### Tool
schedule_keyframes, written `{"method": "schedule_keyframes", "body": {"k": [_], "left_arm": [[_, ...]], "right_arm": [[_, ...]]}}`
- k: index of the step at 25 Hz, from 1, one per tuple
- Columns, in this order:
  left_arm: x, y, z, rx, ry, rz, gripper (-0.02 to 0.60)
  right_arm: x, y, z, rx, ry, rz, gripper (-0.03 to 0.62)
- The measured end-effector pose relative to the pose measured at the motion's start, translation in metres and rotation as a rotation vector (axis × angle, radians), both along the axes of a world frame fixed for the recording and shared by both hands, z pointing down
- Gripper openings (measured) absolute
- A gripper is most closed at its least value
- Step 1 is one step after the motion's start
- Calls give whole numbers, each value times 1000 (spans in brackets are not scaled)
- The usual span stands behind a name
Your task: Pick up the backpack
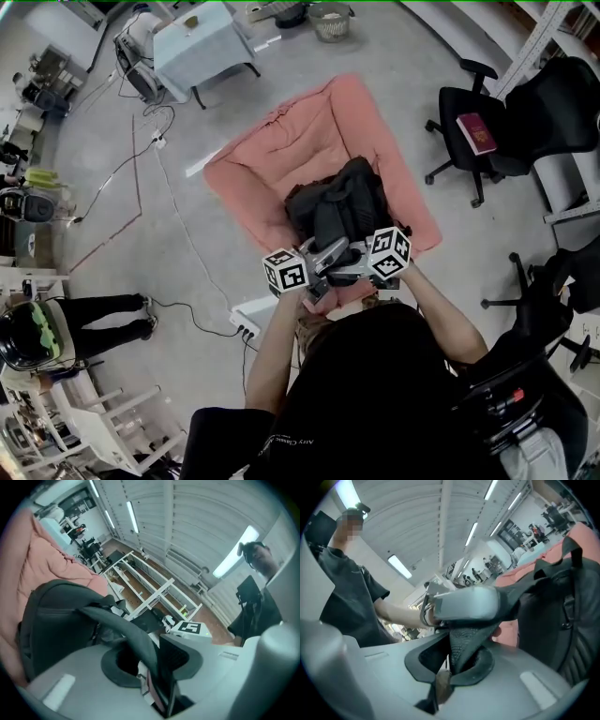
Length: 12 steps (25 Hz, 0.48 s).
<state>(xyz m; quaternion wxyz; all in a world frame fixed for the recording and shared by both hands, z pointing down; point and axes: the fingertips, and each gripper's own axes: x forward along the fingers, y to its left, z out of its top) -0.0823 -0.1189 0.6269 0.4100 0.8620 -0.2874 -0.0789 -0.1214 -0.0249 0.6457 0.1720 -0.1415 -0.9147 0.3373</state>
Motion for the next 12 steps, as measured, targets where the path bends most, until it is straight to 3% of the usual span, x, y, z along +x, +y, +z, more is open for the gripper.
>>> {"method": "schedule_keyframes", "body": {"k": [1,3,6,9,10,12], "left_arm": [[2,2,4,3,-34,26,134],[7,3,6,-2,-42,72,144],[10,-10,2,-32,48,63,124],[12,-23,2,-93,147,24,67],[12,-24,5,-106,138,12,41],[9,-24,9,-91,46,-34,21]], "right_arm": [[4,6,5,29,33,-36,37],[12,12,9,100,84,-95,37],[17,9,10,188,133,-147,37],[21,3,13,178,145,-172,40],[22,3,16,176,148,-173,46],[25,-1,31,203,152,-132,69]]}}
